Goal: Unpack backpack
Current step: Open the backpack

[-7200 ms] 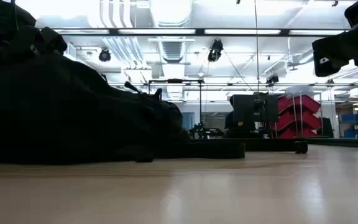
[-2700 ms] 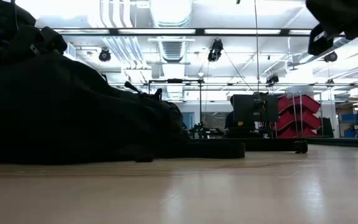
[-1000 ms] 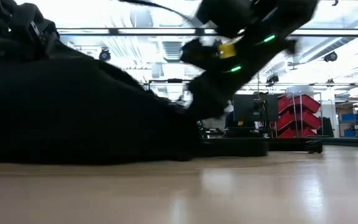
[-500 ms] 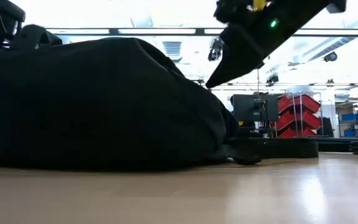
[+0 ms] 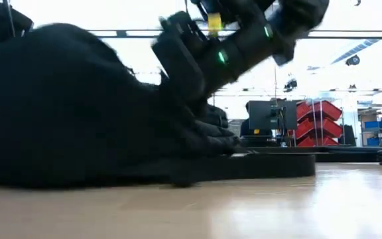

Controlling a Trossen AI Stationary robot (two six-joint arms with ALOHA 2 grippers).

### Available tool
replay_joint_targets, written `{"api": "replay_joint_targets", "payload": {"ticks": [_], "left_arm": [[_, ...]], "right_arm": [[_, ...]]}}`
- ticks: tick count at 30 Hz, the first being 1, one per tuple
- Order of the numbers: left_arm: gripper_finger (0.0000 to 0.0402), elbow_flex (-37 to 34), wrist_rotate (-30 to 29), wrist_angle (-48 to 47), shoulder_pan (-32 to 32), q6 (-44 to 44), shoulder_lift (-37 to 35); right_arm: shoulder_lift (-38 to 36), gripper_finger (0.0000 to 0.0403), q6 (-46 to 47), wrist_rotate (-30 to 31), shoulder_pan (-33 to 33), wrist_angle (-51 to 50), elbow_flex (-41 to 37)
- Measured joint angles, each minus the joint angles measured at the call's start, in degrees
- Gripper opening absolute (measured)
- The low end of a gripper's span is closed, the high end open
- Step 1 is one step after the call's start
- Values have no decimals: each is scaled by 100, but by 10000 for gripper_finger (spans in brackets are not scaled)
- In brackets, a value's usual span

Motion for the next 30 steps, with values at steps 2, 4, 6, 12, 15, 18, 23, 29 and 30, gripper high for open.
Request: {"api": "replay_joint_targets", "payload": {"ticks": [2,4,6,12,15,18,23,29,30], "left_arm": [[25,273,-15,-24,3,390,-123],[25,674,8,-27,11,625,-258],[25,1177,186,-112,2,842,-380],[25,2382,1263,-1319,-324,551,-145],[25,2516,1296,-1339,-708,22,390],[25,2517,1229,-1400,-1209,-840,1216],[25,2840,640,-1509,-2151,-1759,2572],[25,3479,246,-2482,-2609,-2647,3675],[25,3588,258,-2893,-2617,-2789,3800]], "right_arm": [[-151,2,-408,185,109,-662,319],[-389,2,-640,532,188,-1481,543],[-712,2,-741,886,301,-2301,582],[-1627,2,-200,1774,648,-3950,325],[-1944,2,265,2145,782,-4382,1],[-2195,2,928,2396,913,-4604,-452],[-2398,2,1849,3299,1026,-4602,-1299],[-2130,2,2590,3026,840,-3811,-1799],[-2024,2,2583,2843,845,-3466,-1819]]}}
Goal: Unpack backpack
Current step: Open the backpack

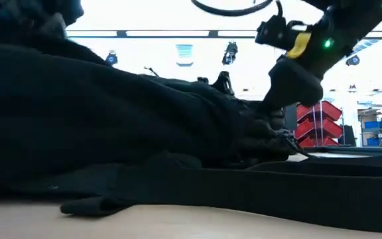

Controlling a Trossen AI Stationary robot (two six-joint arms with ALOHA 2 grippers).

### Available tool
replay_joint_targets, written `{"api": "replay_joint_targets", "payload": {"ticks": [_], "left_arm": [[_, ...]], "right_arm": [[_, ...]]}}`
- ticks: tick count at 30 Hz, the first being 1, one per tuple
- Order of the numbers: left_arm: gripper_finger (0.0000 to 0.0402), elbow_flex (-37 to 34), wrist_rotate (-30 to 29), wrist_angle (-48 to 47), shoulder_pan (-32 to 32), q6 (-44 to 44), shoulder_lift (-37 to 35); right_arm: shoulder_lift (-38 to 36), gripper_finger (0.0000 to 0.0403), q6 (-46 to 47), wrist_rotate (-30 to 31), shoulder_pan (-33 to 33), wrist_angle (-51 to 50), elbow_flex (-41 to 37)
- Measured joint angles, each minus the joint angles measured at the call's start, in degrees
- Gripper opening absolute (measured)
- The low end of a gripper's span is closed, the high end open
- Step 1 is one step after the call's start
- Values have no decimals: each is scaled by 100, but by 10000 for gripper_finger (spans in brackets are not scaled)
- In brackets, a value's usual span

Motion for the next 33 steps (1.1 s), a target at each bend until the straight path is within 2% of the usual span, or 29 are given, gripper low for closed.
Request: {"api": "replay_joint_targets", "payload": {"ticks": [5,7,9,14,20,25,30,33], "left_arm": [[25,438,-247,-3191,277,-864,199],[25,540,-487,-4173,524,-1067,78],[25,627,-587,-4451,704,-1069,-105],[25,914,-656,-3588,663,-433,-462],[25,1314,-418,-3399,545,28,-475],[25,1311,-559,-2432,553,577,-383],[25,1150,-545,-1227,548,1211,-15],[25,1127,-544,-967,551,1292,312]], "right_arm": [[548,2,-530,-768,257,1556,216],[642,2,-805,-1019,368,1496,484],[655,2,-1013,-855,473,1095,706],[393,2,-1514,176,585,360,1182],[382,3,-2184,-73,705,524,1440],[408,5,-2367,-128,616,619,1218],[440,42,-2390,-123,438,1030,989],[522,74,-2462,-12,279,1077,973]]}}
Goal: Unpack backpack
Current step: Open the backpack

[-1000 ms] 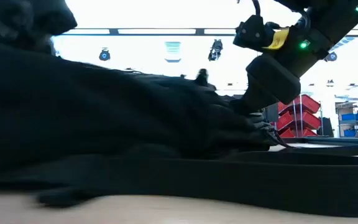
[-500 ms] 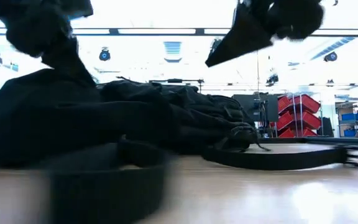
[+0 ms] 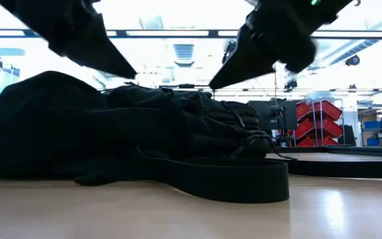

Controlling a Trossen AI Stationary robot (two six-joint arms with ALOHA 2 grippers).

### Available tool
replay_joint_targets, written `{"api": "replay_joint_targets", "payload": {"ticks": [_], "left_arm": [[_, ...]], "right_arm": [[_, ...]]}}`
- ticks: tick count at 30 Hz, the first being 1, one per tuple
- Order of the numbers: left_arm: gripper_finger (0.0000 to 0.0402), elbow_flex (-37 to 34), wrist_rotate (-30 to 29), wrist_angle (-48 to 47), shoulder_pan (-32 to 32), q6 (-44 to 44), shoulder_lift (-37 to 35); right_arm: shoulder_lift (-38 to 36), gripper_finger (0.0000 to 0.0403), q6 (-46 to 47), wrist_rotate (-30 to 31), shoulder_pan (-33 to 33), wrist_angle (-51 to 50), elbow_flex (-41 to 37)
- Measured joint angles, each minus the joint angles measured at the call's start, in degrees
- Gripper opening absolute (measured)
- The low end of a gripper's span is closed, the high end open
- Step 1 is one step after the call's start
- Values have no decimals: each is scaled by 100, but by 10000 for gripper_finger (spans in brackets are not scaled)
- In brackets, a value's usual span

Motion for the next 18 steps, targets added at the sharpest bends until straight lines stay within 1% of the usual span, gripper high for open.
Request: {"api": "replay_joint_targets", "payload": {"ticks": [5,7,10,11,15,18], "left_arm": [[25,-7,63,-29,-2,-260,586],[25,-7,138,-69,-2,-480,798],[25,-3,316,-59,-11,-816,1103],[25,3,325,-46,-26,-885,1192],[25,12,368,-75,-87,-956,1305],[25,-4,642,-233,-121,-926,1016]], "right_arm": [[391,115,-480,50,-406,78,-7],[580,126,-647,62,-560,68,-7],[776,135,-839,-30,-605,132,20],[823,138,-899,-165,-605,255,49],[859,142,-1327,-1118,-581,854,227],[861,142,-1721,-1406,-456,1019,530]]}}
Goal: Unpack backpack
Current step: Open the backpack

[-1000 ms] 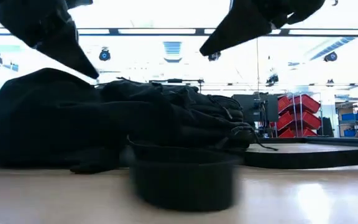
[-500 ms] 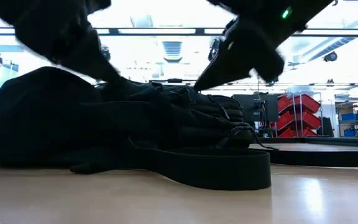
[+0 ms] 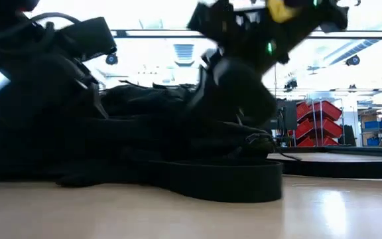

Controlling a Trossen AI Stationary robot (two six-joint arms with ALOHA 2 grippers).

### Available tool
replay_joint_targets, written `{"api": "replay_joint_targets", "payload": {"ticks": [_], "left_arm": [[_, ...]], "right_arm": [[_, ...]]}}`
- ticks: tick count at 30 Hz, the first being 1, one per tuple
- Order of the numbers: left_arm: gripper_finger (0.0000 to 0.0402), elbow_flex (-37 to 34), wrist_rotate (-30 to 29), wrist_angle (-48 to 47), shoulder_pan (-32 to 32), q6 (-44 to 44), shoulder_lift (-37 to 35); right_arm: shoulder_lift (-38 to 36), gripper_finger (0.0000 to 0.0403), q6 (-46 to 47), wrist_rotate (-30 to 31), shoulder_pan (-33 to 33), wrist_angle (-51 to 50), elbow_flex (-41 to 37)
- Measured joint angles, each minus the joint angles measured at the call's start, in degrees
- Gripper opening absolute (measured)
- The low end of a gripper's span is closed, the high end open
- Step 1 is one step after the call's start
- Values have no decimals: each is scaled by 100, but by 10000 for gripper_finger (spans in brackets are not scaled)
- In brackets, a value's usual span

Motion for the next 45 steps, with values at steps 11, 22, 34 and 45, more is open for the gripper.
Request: {"api": "replay_joint_targets", "payload": {"ticks": [11,22,34,45], "left_arm": [[25,59,-123,303,-92,1100,-1120],[25,28,-792,761,205,2033,-834],[25,-159,-144,158,280,1304,-587],[25,-644,-145,530,295,1134,-589]], "right_arm": [[-46,141,-1158,47,-219,-591,912],[-418,118,346,790,194,-3616,1198],[46,97,-346,276,-199,-1802,808],[42,113,-756,-727,-504,-765,856]]}}
